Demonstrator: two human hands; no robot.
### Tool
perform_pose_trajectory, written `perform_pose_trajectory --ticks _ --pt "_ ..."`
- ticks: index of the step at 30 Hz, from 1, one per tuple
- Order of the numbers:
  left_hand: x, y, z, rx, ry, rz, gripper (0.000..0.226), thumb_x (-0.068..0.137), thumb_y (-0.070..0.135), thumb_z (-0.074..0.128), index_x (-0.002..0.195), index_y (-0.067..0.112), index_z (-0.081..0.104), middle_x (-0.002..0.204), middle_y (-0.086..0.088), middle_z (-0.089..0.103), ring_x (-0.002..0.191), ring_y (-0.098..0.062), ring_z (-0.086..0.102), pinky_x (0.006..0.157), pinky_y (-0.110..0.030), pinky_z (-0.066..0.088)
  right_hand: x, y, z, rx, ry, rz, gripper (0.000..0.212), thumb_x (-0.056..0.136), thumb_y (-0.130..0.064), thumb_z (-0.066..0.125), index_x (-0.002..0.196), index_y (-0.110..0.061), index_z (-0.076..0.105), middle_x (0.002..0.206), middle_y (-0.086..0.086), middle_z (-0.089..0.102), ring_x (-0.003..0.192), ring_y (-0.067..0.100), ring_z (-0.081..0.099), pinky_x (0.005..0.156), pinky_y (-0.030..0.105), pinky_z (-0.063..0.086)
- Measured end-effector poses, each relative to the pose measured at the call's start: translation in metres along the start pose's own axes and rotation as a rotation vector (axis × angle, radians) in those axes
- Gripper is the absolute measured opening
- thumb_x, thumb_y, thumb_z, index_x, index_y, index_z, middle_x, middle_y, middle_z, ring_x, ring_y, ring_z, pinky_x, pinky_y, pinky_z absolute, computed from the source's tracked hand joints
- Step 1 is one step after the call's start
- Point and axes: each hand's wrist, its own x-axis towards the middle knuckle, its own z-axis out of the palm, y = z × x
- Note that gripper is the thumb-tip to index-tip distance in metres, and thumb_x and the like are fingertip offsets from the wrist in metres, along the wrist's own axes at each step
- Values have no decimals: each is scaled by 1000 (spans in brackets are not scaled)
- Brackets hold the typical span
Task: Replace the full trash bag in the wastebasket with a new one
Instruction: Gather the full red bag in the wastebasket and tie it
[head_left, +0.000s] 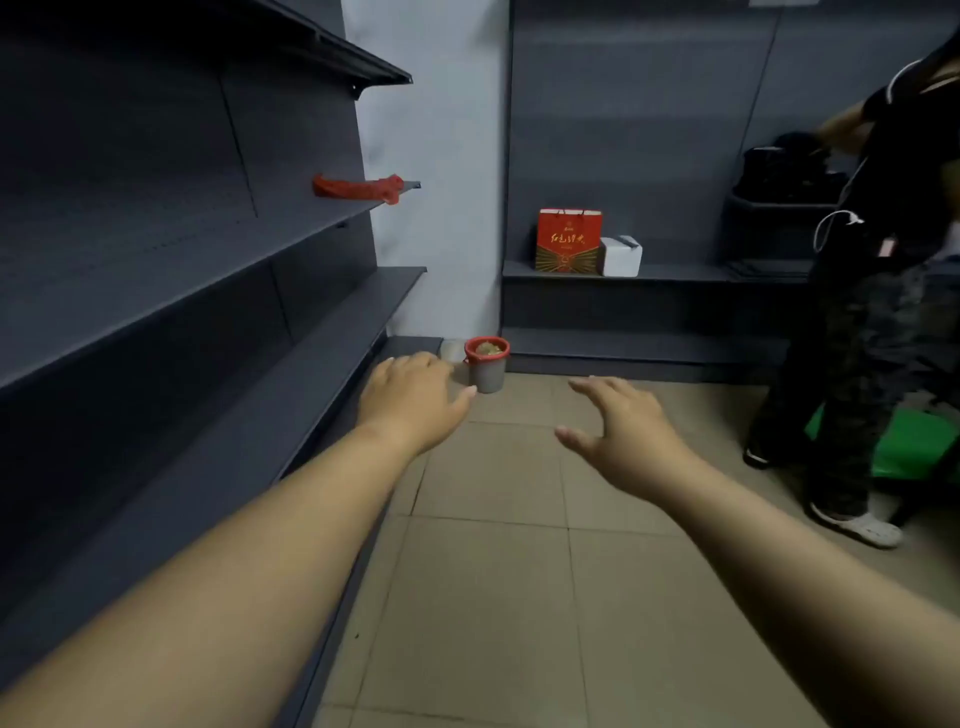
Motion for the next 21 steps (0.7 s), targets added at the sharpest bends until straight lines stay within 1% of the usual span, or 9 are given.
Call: perform_pose_trajectory --ticks 3,4,8,11,14,18,21 --pt "25 -23 32 69 -28 -5 55 92 49 36 136 16 44 147 -6 41 137 -23 34 116 -38 18 46 -2 47 -87 -57 58 67 89 -48 54 147 -29 27 155 -2 27 141 25 27 113 42 29" --pt "35 -34 43 76 -45 -16 56 92 49 36 137 17 42 149 -6 38 139 -23 32 117 -38 17 62 -5 61 -99 -105 77 67 89 -48 54 147 -29 26 156 -2 27 141 25 27 113 43 30" --pt "96 -74 79 41 -98 -68 61 93 52 33 145 19 31 157 -5 25 144 -23 22 119 -39 13 145 -8 104 -111 -143 135 66 90 -46 53 147 -29 25 155 0 27 141 27 27 112 44 29" --pt "147 -101 98 42 -153 -79 64 93 53 30 148 21 24 158 -4 20 146 -22 18 120 -39 10 204 -13 126 -129 -181 174 66 91 -45 52 148 -28 24 156 1 27 141 27 27 113 44 28" --pt "200 -120 111 46 -164 -71 64 93 53 30 148 21 24 158 -4 22 145 -22 20 120 -40 12 256 -11 141 -137 -183 222 65 91 -45 51 148 -28 24 156 1 26 142 27 26 114 45 27" --pt "253 -132 127 60 -178 -55 62 93 52 31 145 19 29 152 -6 33 139 -24 31 117 -39 19 306 -4 154 -159 -205 265 64 92 -44 51 147 -27 25 156 2 27 141 28 27 113 46 28" --pt "299 -136 144 53 -201 -46 60 93 51 32 143 18 32 149 -6 38 137 -24 35 116 -39 20 348 3 167 -153 -220 288 63 92 -43 51 147 -26 25 155 2 29 140 28 29 112 45 28"
